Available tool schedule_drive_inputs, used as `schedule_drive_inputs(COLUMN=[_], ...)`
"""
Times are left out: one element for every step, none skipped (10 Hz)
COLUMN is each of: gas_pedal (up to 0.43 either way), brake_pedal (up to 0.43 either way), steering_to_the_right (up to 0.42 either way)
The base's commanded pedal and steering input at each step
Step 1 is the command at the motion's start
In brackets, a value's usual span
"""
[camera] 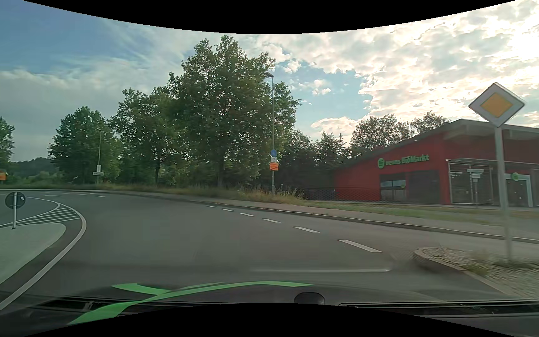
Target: Follow the waypoints while adhering to traffic rules and regulations
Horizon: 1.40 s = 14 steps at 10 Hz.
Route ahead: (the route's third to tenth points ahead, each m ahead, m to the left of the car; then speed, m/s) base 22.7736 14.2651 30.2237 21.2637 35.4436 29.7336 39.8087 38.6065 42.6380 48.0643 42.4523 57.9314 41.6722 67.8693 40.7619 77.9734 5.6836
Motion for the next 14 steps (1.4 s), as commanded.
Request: schedule_drive_inputs(gas_pedal=[0.220, 0.228, 0.228, 0.228, 0.240, 0.248, 0.260, 0.268, 0.268, 0.268, 0.268, 0.268, 0.268, 0.280], brake_pedal=[0.000, 0.000, 0.000, 0.000, 0.000, 0.000, 0.000, 0.000, 0.000, 0.000, 0.000, 0.000, 0.000, 0.000], steering_to_the_right=[-0.248, -0.233, -0.226, -0.222, -0.208, -0.205, -0.204, -0.196, -0.183, -0.174, -0.163, -0.152, -0.146, -0.145])
